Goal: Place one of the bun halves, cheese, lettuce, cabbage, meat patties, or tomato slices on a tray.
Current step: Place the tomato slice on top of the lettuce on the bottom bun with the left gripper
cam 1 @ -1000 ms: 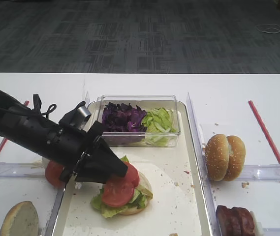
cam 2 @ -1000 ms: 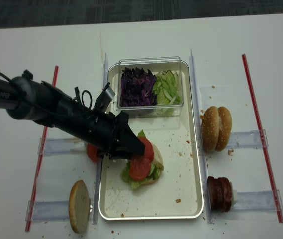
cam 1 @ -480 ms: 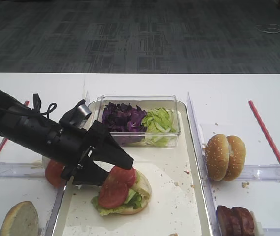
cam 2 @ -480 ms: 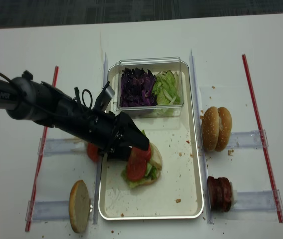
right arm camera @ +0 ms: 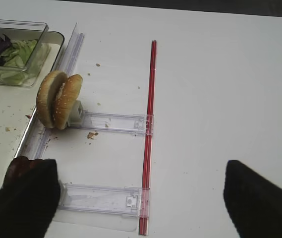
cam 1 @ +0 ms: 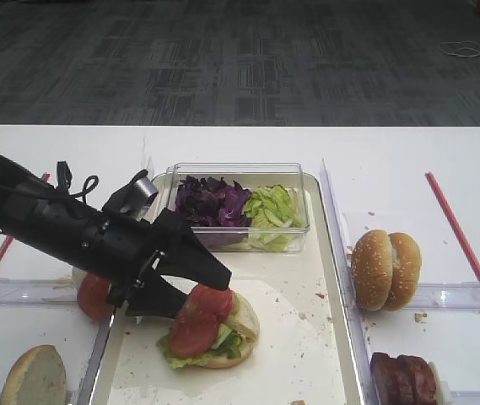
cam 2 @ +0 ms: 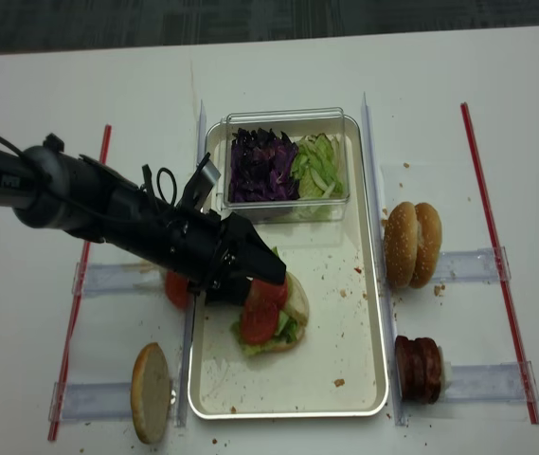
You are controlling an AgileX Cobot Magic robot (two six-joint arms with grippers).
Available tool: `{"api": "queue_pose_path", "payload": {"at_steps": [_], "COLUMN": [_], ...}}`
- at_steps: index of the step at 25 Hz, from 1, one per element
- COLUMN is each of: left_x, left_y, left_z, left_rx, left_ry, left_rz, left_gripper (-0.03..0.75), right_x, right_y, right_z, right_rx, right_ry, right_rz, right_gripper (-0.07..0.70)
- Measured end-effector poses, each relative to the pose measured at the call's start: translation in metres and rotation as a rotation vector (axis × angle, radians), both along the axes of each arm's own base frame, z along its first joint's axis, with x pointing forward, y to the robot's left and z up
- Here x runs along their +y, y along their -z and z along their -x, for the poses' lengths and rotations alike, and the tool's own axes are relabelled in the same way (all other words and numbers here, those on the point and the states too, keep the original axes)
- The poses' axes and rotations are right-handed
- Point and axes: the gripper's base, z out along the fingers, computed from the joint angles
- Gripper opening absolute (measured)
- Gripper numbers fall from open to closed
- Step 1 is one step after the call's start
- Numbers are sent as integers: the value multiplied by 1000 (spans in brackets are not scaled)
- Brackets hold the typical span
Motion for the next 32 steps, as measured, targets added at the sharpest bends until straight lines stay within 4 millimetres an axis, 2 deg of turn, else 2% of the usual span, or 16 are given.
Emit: {"api": "queue_pose_path", "payload": {"at_steps": [17, 32], "left_x": [-1, 0], "left_y": [-1, -2], "left_z": [-2, -4], "left_rx": [-18, -58], "left_ry": [-12, 56], "left_rz": [16, -20], "left_gripper": [585, 585], "right_x": [0, 0], "right_y": [0, 0], "right_z": [0, 0], "right_rx": [0, 0], "right_ry": [0, -1], "right_rz": [0, 2], "right_gripper": [693, 693]}}
